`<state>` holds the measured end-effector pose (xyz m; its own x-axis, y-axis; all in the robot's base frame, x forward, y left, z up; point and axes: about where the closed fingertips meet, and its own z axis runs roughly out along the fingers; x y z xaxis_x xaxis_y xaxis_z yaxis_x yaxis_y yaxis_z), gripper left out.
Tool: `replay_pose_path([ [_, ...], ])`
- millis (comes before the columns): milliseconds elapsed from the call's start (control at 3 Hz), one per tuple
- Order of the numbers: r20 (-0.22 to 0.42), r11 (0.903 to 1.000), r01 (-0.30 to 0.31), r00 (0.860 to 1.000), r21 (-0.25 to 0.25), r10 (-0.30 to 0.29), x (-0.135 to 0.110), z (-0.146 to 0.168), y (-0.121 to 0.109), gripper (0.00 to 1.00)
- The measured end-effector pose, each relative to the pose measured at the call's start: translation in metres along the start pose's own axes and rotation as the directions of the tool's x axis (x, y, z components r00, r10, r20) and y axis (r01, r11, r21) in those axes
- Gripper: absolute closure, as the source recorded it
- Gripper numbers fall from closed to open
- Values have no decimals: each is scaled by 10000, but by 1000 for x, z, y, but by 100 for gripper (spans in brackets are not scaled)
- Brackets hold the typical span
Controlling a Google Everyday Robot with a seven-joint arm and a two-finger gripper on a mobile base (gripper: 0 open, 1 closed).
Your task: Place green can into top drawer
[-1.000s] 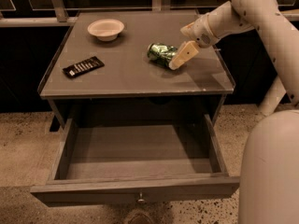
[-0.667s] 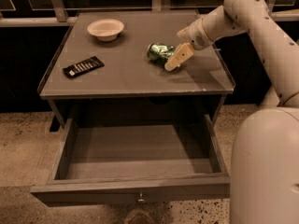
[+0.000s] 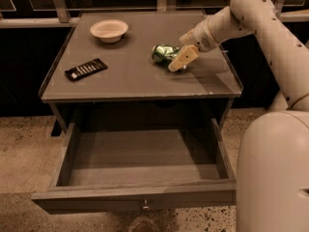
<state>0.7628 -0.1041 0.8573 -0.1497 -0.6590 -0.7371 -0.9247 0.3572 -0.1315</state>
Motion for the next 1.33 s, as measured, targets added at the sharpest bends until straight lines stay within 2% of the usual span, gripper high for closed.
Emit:
replay_pose_path([
  [1000, 0, 10000, 0, 10000, -1, 0, 0, 0, 0, 87],
  [1333, -19, 9968, 548, 9985, -585, -550, -3, 0, 12, 100],
])
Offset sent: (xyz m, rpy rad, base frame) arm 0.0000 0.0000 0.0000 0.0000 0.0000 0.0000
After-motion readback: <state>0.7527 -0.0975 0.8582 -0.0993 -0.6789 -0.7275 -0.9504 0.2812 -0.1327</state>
